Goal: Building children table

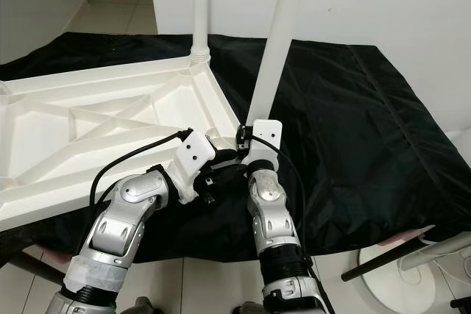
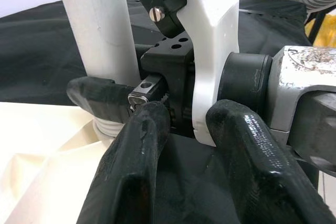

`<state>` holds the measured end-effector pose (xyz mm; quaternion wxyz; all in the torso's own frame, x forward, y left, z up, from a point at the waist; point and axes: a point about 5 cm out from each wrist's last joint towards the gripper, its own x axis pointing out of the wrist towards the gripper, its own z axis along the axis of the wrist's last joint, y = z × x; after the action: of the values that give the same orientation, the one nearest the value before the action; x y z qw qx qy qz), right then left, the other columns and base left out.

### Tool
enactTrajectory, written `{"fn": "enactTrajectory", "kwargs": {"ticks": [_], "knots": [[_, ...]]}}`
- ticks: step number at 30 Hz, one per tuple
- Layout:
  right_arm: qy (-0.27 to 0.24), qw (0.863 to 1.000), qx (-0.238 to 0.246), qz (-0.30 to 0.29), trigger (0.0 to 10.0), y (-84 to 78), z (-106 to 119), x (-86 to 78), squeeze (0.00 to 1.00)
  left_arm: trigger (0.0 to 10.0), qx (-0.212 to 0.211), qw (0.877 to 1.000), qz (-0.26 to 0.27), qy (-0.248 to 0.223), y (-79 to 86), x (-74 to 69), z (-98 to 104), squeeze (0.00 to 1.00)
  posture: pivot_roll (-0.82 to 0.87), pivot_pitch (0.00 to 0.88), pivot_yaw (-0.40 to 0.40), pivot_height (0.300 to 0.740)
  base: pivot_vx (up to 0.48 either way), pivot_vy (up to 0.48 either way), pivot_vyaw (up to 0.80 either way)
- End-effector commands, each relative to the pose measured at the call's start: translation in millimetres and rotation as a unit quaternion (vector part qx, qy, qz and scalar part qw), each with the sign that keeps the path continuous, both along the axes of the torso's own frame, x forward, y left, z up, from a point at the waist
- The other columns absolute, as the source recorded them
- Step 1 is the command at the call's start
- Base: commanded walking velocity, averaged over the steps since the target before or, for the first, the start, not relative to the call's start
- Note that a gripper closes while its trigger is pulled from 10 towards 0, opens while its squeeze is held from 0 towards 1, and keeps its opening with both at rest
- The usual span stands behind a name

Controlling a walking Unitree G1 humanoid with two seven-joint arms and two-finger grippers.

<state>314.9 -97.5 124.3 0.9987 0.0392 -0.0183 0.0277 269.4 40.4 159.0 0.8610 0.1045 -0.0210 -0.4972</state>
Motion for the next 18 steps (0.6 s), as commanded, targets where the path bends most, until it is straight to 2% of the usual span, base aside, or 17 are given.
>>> {"fn": "enactTrajectory", "kwargs": {"ticks": [1, 5, 6, 8, 9, 18], "knots": [[0.039, 0.999, 0.0, 0.009, 10.0, 1.9, -14.9, -3.9, 0.0, 10.0, -0.016, 0.997, 0.073, -0.015, 1.2, 6.8, 2.7, 0.0, -0.04, 0.0, -0.017, 0.74, 0.0, 0.0, 0.0], [0.036, 0.999, 0.006, 0.008, 10.0, 0.6, -12.1, -3.8, 0.0, 10.0, -0.017, 0.997, 0.074, -0.015, 2.1, 6.0, 2.6, 0.0, -0.03, 0.0, -0.018, 0.74, 0.0, 0.0, 0.0], [0.034, 0.999, 0.007, 0.006, 10.0, 0.4, -10.3, -3.7, 0.29, 10.0, -0.017, 0.997, 0.074, -0.015, 2.4, 5.6, 2.5, 0.0, -0.03, 0.0, -0.022, 0.74, 0.0, 0.0, 0.0], [0.032, 0.999, 0.006, 0.004, 10.0, -0.2, -8.9, -3.5, 0.29, 10.0, -0.017, 0.997, 0.074, -0.015, 2.5, 5.3, 2.4, 0.0, -0.03, 0.0, -0.022, 0.74, 0.0, 0.0, 0.0], [0.031, 0.999, 0.012, 0.005, 10.0, -0.5, -5.9, -3.9, 1.0, 10.0, -0.017, 0.997, 0.075, -0.015, 2.7, 5.0, 2.1, 0.0, -0.03, 0.0, -0.023, 0.74, 0.0, 0.0, 0.0], [0.001, 1.0, 0.016, 0.014, 10.0, -8.4, 4.0, -4.7, 1.0, 10.0, -0.015, 0.997, 0.075, -0.017, 4.2, 4.7, 2.3, 0.0, -0.03, 0.0, -0.023, 0.74, 0.0, 0.0, 0.0]]}}
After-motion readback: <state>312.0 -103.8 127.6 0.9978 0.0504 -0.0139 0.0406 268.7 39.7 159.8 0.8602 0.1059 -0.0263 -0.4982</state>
